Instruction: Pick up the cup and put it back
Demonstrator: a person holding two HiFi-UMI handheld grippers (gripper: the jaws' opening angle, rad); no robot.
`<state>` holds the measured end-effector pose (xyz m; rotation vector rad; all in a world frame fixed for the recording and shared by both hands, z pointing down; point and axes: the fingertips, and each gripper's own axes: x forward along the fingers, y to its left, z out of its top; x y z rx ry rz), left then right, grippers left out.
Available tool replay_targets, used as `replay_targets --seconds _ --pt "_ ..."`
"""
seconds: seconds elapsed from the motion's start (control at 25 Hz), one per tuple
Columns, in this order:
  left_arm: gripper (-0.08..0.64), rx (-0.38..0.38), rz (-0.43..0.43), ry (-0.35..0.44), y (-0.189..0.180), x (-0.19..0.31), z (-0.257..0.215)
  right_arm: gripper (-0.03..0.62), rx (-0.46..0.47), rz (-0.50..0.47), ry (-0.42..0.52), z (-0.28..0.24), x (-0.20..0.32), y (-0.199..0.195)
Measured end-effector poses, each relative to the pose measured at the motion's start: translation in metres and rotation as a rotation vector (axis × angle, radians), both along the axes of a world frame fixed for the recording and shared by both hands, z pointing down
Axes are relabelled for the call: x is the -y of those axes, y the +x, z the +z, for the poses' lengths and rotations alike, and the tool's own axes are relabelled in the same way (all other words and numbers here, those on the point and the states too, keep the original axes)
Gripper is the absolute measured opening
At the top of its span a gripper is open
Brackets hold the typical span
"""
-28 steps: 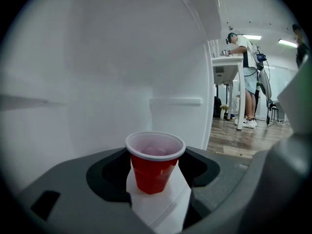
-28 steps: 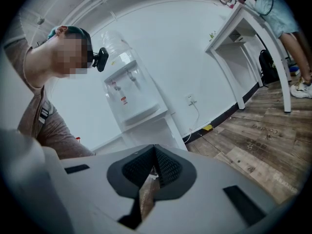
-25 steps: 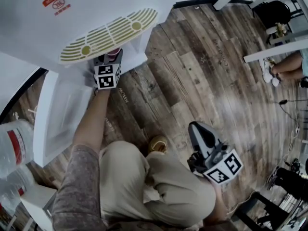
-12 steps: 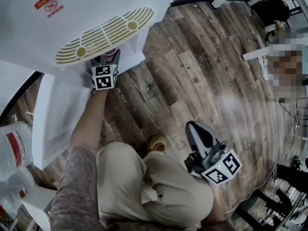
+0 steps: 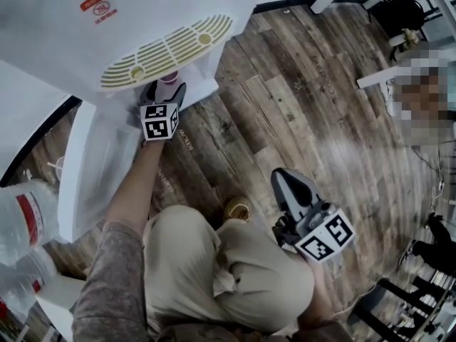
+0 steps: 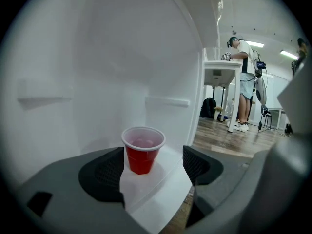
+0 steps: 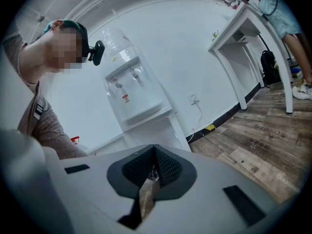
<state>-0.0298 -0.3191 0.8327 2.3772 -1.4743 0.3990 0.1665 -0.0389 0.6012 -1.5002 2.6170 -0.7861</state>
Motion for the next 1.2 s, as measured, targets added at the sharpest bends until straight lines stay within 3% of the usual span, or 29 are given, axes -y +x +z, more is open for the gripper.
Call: replay_targets --seconds 0.72,1.2 --pt "0.360 -0.100 0.147 -0.001 0.007 -0.086 -0.084 0.005 -0.082 0.062 0.023 -0.005 0.001 -0.005" --pt "0.359 -0.152 0.265 0.023 0.002 -0.155 -0.163 0.004 -0.146 0.072 -0.015 0.008 0.009 -0.008"
